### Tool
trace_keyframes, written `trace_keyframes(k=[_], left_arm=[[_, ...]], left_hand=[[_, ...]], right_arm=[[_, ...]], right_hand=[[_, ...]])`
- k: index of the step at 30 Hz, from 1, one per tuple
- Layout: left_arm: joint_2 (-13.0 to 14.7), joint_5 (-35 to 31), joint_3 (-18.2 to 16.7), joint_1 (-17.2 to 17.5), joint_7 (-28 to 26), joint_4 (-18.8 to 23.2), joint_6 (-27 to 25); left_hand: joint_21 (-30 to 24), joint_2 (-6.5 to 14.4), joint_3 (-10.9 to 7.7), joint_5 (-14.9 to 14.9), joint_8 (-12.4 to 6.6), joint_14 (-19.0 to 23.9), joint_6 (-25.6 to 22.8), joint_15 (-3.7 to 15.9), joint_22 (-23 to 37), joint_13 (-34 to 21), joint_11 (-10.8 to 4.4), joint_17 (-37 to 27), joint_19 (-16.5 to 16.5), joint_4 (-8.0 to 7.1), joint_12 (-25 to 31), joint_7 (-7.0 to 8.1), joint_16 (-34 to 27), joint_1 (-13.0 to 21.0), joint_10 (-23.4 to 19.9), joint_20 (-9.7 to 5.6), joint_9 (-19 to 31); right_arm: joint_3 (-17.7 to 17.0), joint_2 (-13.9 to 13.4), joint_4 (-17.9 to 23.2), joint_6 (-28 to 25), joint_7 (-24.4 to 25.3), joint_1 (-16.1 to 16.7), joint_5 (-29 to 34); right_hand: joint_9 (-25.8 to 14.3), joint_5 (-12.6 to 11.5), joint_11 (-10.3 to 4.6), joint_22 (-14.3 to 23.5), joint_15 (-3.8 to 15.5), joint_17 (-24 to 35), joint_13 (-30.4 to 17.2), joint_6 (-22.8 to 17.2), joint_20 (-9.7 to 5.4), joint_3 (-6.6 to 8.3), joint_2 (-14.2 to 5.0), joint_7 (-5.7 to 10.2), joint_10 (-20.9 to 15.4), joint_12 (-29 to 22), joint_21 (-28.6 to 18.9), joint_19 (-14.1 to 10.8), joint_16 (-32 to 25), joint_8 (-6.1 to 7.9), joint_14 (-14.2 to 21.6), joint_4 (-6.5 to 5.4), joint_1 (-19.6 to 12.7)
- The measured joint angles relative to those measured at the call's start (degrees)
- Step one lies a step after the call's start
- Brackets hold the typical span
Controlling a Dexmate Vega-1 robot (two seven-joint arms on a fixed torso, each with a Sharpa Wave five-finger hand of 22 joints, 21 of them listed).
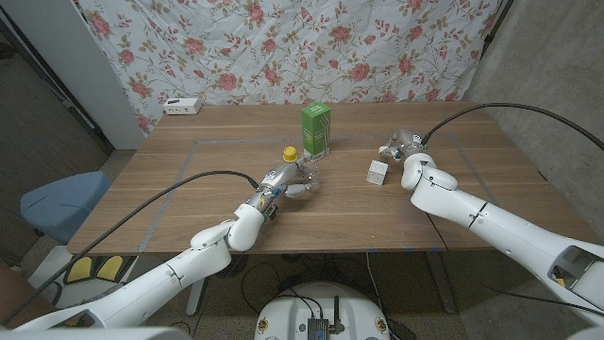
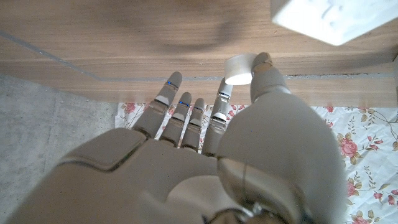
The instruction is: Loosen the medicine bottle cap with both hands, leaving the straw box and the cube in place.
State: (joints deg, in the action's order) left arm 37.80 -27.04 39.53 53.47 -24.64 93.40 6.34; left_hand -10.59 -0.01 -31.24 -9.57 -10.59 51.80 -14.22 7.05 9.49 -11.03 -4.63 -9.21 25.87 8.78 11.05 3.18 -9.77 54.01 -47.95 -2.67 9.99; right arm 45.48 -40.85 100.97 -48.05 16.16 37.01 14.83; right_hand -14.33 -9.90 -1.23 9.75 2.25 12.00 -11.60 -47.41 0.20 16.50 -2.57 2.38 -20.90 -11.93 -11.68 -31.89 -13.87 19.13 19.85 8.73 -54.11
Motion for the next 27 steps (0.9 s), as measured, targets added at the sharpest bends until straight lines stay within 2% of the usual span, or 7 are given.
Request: trace_keyframes(k=[6,8,15,27], left_arm=[[-0.16,0.13,0.16,-0.16,0.04,-0.34,-0.07],[-0.23,0.20,0.20,-0.18,0.04,-0.44,-0.14],[-0.24,0.42,0.26,-0.25,0.12,-0.60,-0.31],[-0.12,0.73,0.29,-0.22,0.51,-0.41,-1.17]], left_hand=[[0.00,0.01,0.00,0.00,0.00,0.00,0.00,0.00,-0.01,-0.03,0.00,0.00,-0.11,0.00,0.00,0.00,0.00,0.01,0.00,0.11,0.00],[0.00,0.02,0.15,0.00,0.00,0.00,0.00,0.00,-0.01,-0.05,0.00,0.00,-0.15,0.15,0.00,0.00,0.00,0.02,0.00,0.07,0.00],[0.00,0.03,0.15,0.00,0.00,-0.44,0.00,0.00,-0.01,-0.05,0.00,0.04,-0.32,0.15,-0.03,0.00,0.00,0.04,0.00,-0.10,0.00],[0.00,-0.07,1.10,0.01,0.00,-2.16,0.67,-0.71,-0.01,-0.05,-1.27,0.15,-0.62,0.15,-0.51,0.66,0.06,0.07,1.26,0.21,0.00]], right_arm=[[0.00,0.18,-0.42,0.97,0.41,0.01,0.23],[0.00,0.84,-1.99,1.37,0.57,0.01,0.37],[0.07,1.48,-3.54,2.08,0.66,-0.16,0.45],[0.17,2.35,-5.32,2.43,0.24,-0.61,0.12]], right_hand=[[0.11,0.03,0.00,0.00,0.31,0.00,0.00,0.00,0.00,0.00,-0.01,0.00,0.00,0.00,0.00,0.00,0.00,0.00,0.31,0.00,0.00],[0.11,0.03,0.00,0.00,0.31,0.00,0.00,0.00,0.00,0.00,-0.01,0.00,0.00,0.00,0.00,0.00,0.00,-0.01,0.31,0.00,0.01],[0.08,-0.31,0.00,0.00,0.30,0.00,0.01,0.02,0.00,0.16,0.21,0.03,0.00,0.00,0.00,0.00,0.00,-0.02,0.31,0.17,0.24],[0.28,-0.31,0.53,0.00,0.30,0.00,0.01,1.08,0.00,0.10,0.52,1.00,0.54,0.50,0.00,0.01,0.39,-0.75,0.31,0.22,0.56]])
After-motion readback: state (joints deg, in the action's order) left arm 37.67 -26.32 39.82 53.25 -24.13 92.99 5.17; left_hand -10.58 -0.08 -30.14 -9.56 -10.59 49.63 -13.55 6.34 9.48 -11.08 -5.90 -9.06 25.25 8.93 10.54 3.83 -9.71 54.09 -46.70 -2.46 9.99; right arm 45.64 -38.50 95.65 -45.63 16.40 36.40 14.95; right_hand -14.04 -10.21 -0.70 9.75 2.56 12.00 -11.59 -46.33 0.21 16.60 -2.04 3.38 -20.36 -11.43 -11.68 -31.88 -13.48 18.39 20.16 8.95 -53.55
